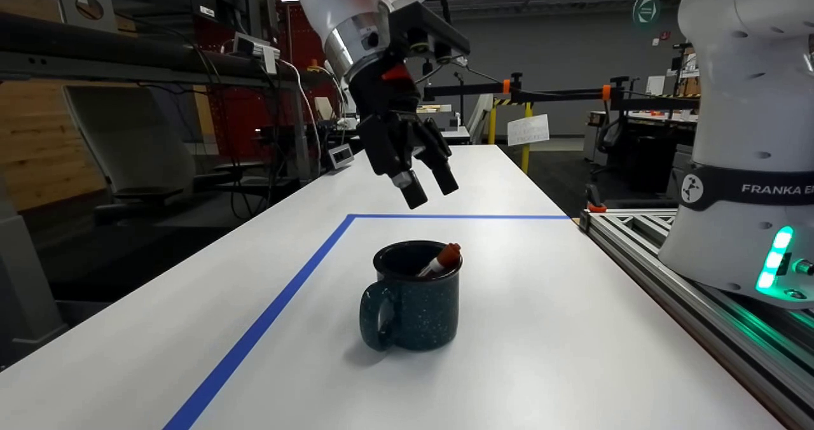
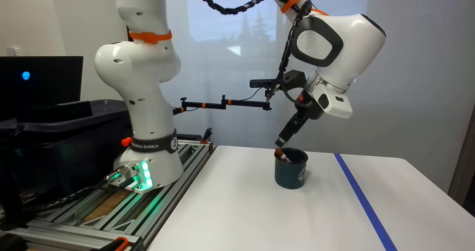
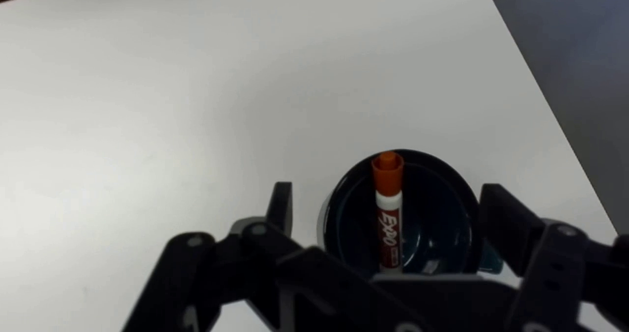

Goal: Remove the marker out of the cup

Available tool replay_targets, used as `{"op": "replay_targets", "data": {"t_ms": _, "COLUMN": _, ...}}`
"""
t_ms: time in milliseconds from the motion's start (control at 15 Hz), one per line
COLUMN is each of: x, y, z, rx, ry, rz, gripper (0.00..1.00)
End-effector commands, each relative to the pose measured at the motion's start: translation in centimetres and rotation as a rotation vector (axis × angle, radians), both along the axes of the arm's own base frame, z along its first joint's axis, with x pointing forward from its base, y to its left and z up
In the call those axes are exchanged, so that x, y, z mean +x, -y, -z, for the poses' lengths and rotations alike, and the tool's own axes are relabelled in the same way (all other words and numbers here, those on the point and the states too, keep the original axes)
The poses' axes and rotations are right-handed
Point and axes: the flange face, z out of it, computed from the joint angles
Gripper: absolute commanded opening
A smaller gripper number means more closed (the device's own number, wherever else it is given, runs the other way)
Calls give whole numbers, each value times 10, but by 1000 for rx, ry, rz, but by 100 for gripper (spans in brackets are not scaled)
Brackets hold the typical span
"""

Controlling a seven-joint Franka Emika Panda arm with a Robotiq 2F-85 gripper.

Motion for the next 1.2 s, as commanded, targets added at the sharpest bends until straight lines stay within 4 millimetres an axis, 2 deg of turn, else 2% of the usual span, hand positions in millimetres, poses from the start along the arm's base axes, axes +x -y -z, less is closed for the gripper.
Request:
{"op": "replay_targets", "data": {"t_ms": 0, "x": 14, "y": -21, "z": 4, "rx": -13, "ry": 39, "rz": -24, "gripper": 89}}
{"op": "replay_targets", "data": {"t_ms": 67, "x": 15, "y": -26, "z": 5, "rx": -12, "ry": 41, "rz": -37, "gripper": 74}}
{"op": "replay_targets", "data": {"t_ms": 133, "x": 17, "y": -29, "z": 7, "rx": -11, "ry": 40, "rz": -49, "gripper": 72}}
{"op": "replay_targets", "data": {"t_ms": 333, "x": 19, "y": -37, "z": 12, "rx": 16, "ry": 23, "rz": -80, "gripper": 48}}
{"op": "replay_targets", "data": {"t_ms": 400, "x": 20, "y": -38, "z": 14, "rx": 27, "ry": 15, "rz": -92, "gripper": 50}}
{"op": "replay_targets", "data": {"t_ms": 533, "x": 22, "y": -37, "z": 19, "rx": 53, "ry": -2, "rz": -116, "gripper": 40}}
{"op": "replay_targets", "data": {"t_ms": 600, "x": 24, "y": -36, "z": 22, "rx": 69, "ry": -11, "rz": -134, "gripper": 45}}
{"op": "replay_targets", "data": {"t_ms": 733, "x": 27, "y": -34, "z": 26, "rx": 86, "ry": -26, "rz": -167, "gripper": 47}}
{"op": "replay_targets", "data": {"t_ms": 800, "x": 29, "y": -34, "z": 28, "rx": 94, "ry": -31, "rz": -186, "gripper": 44}}
{"op": "replay_targets", "data": {"t_ms": 1133, "x": 40, "y": -35, "z": 38, "rx": 118, "ry": -58, "rz": -246, "gripper": 44}}
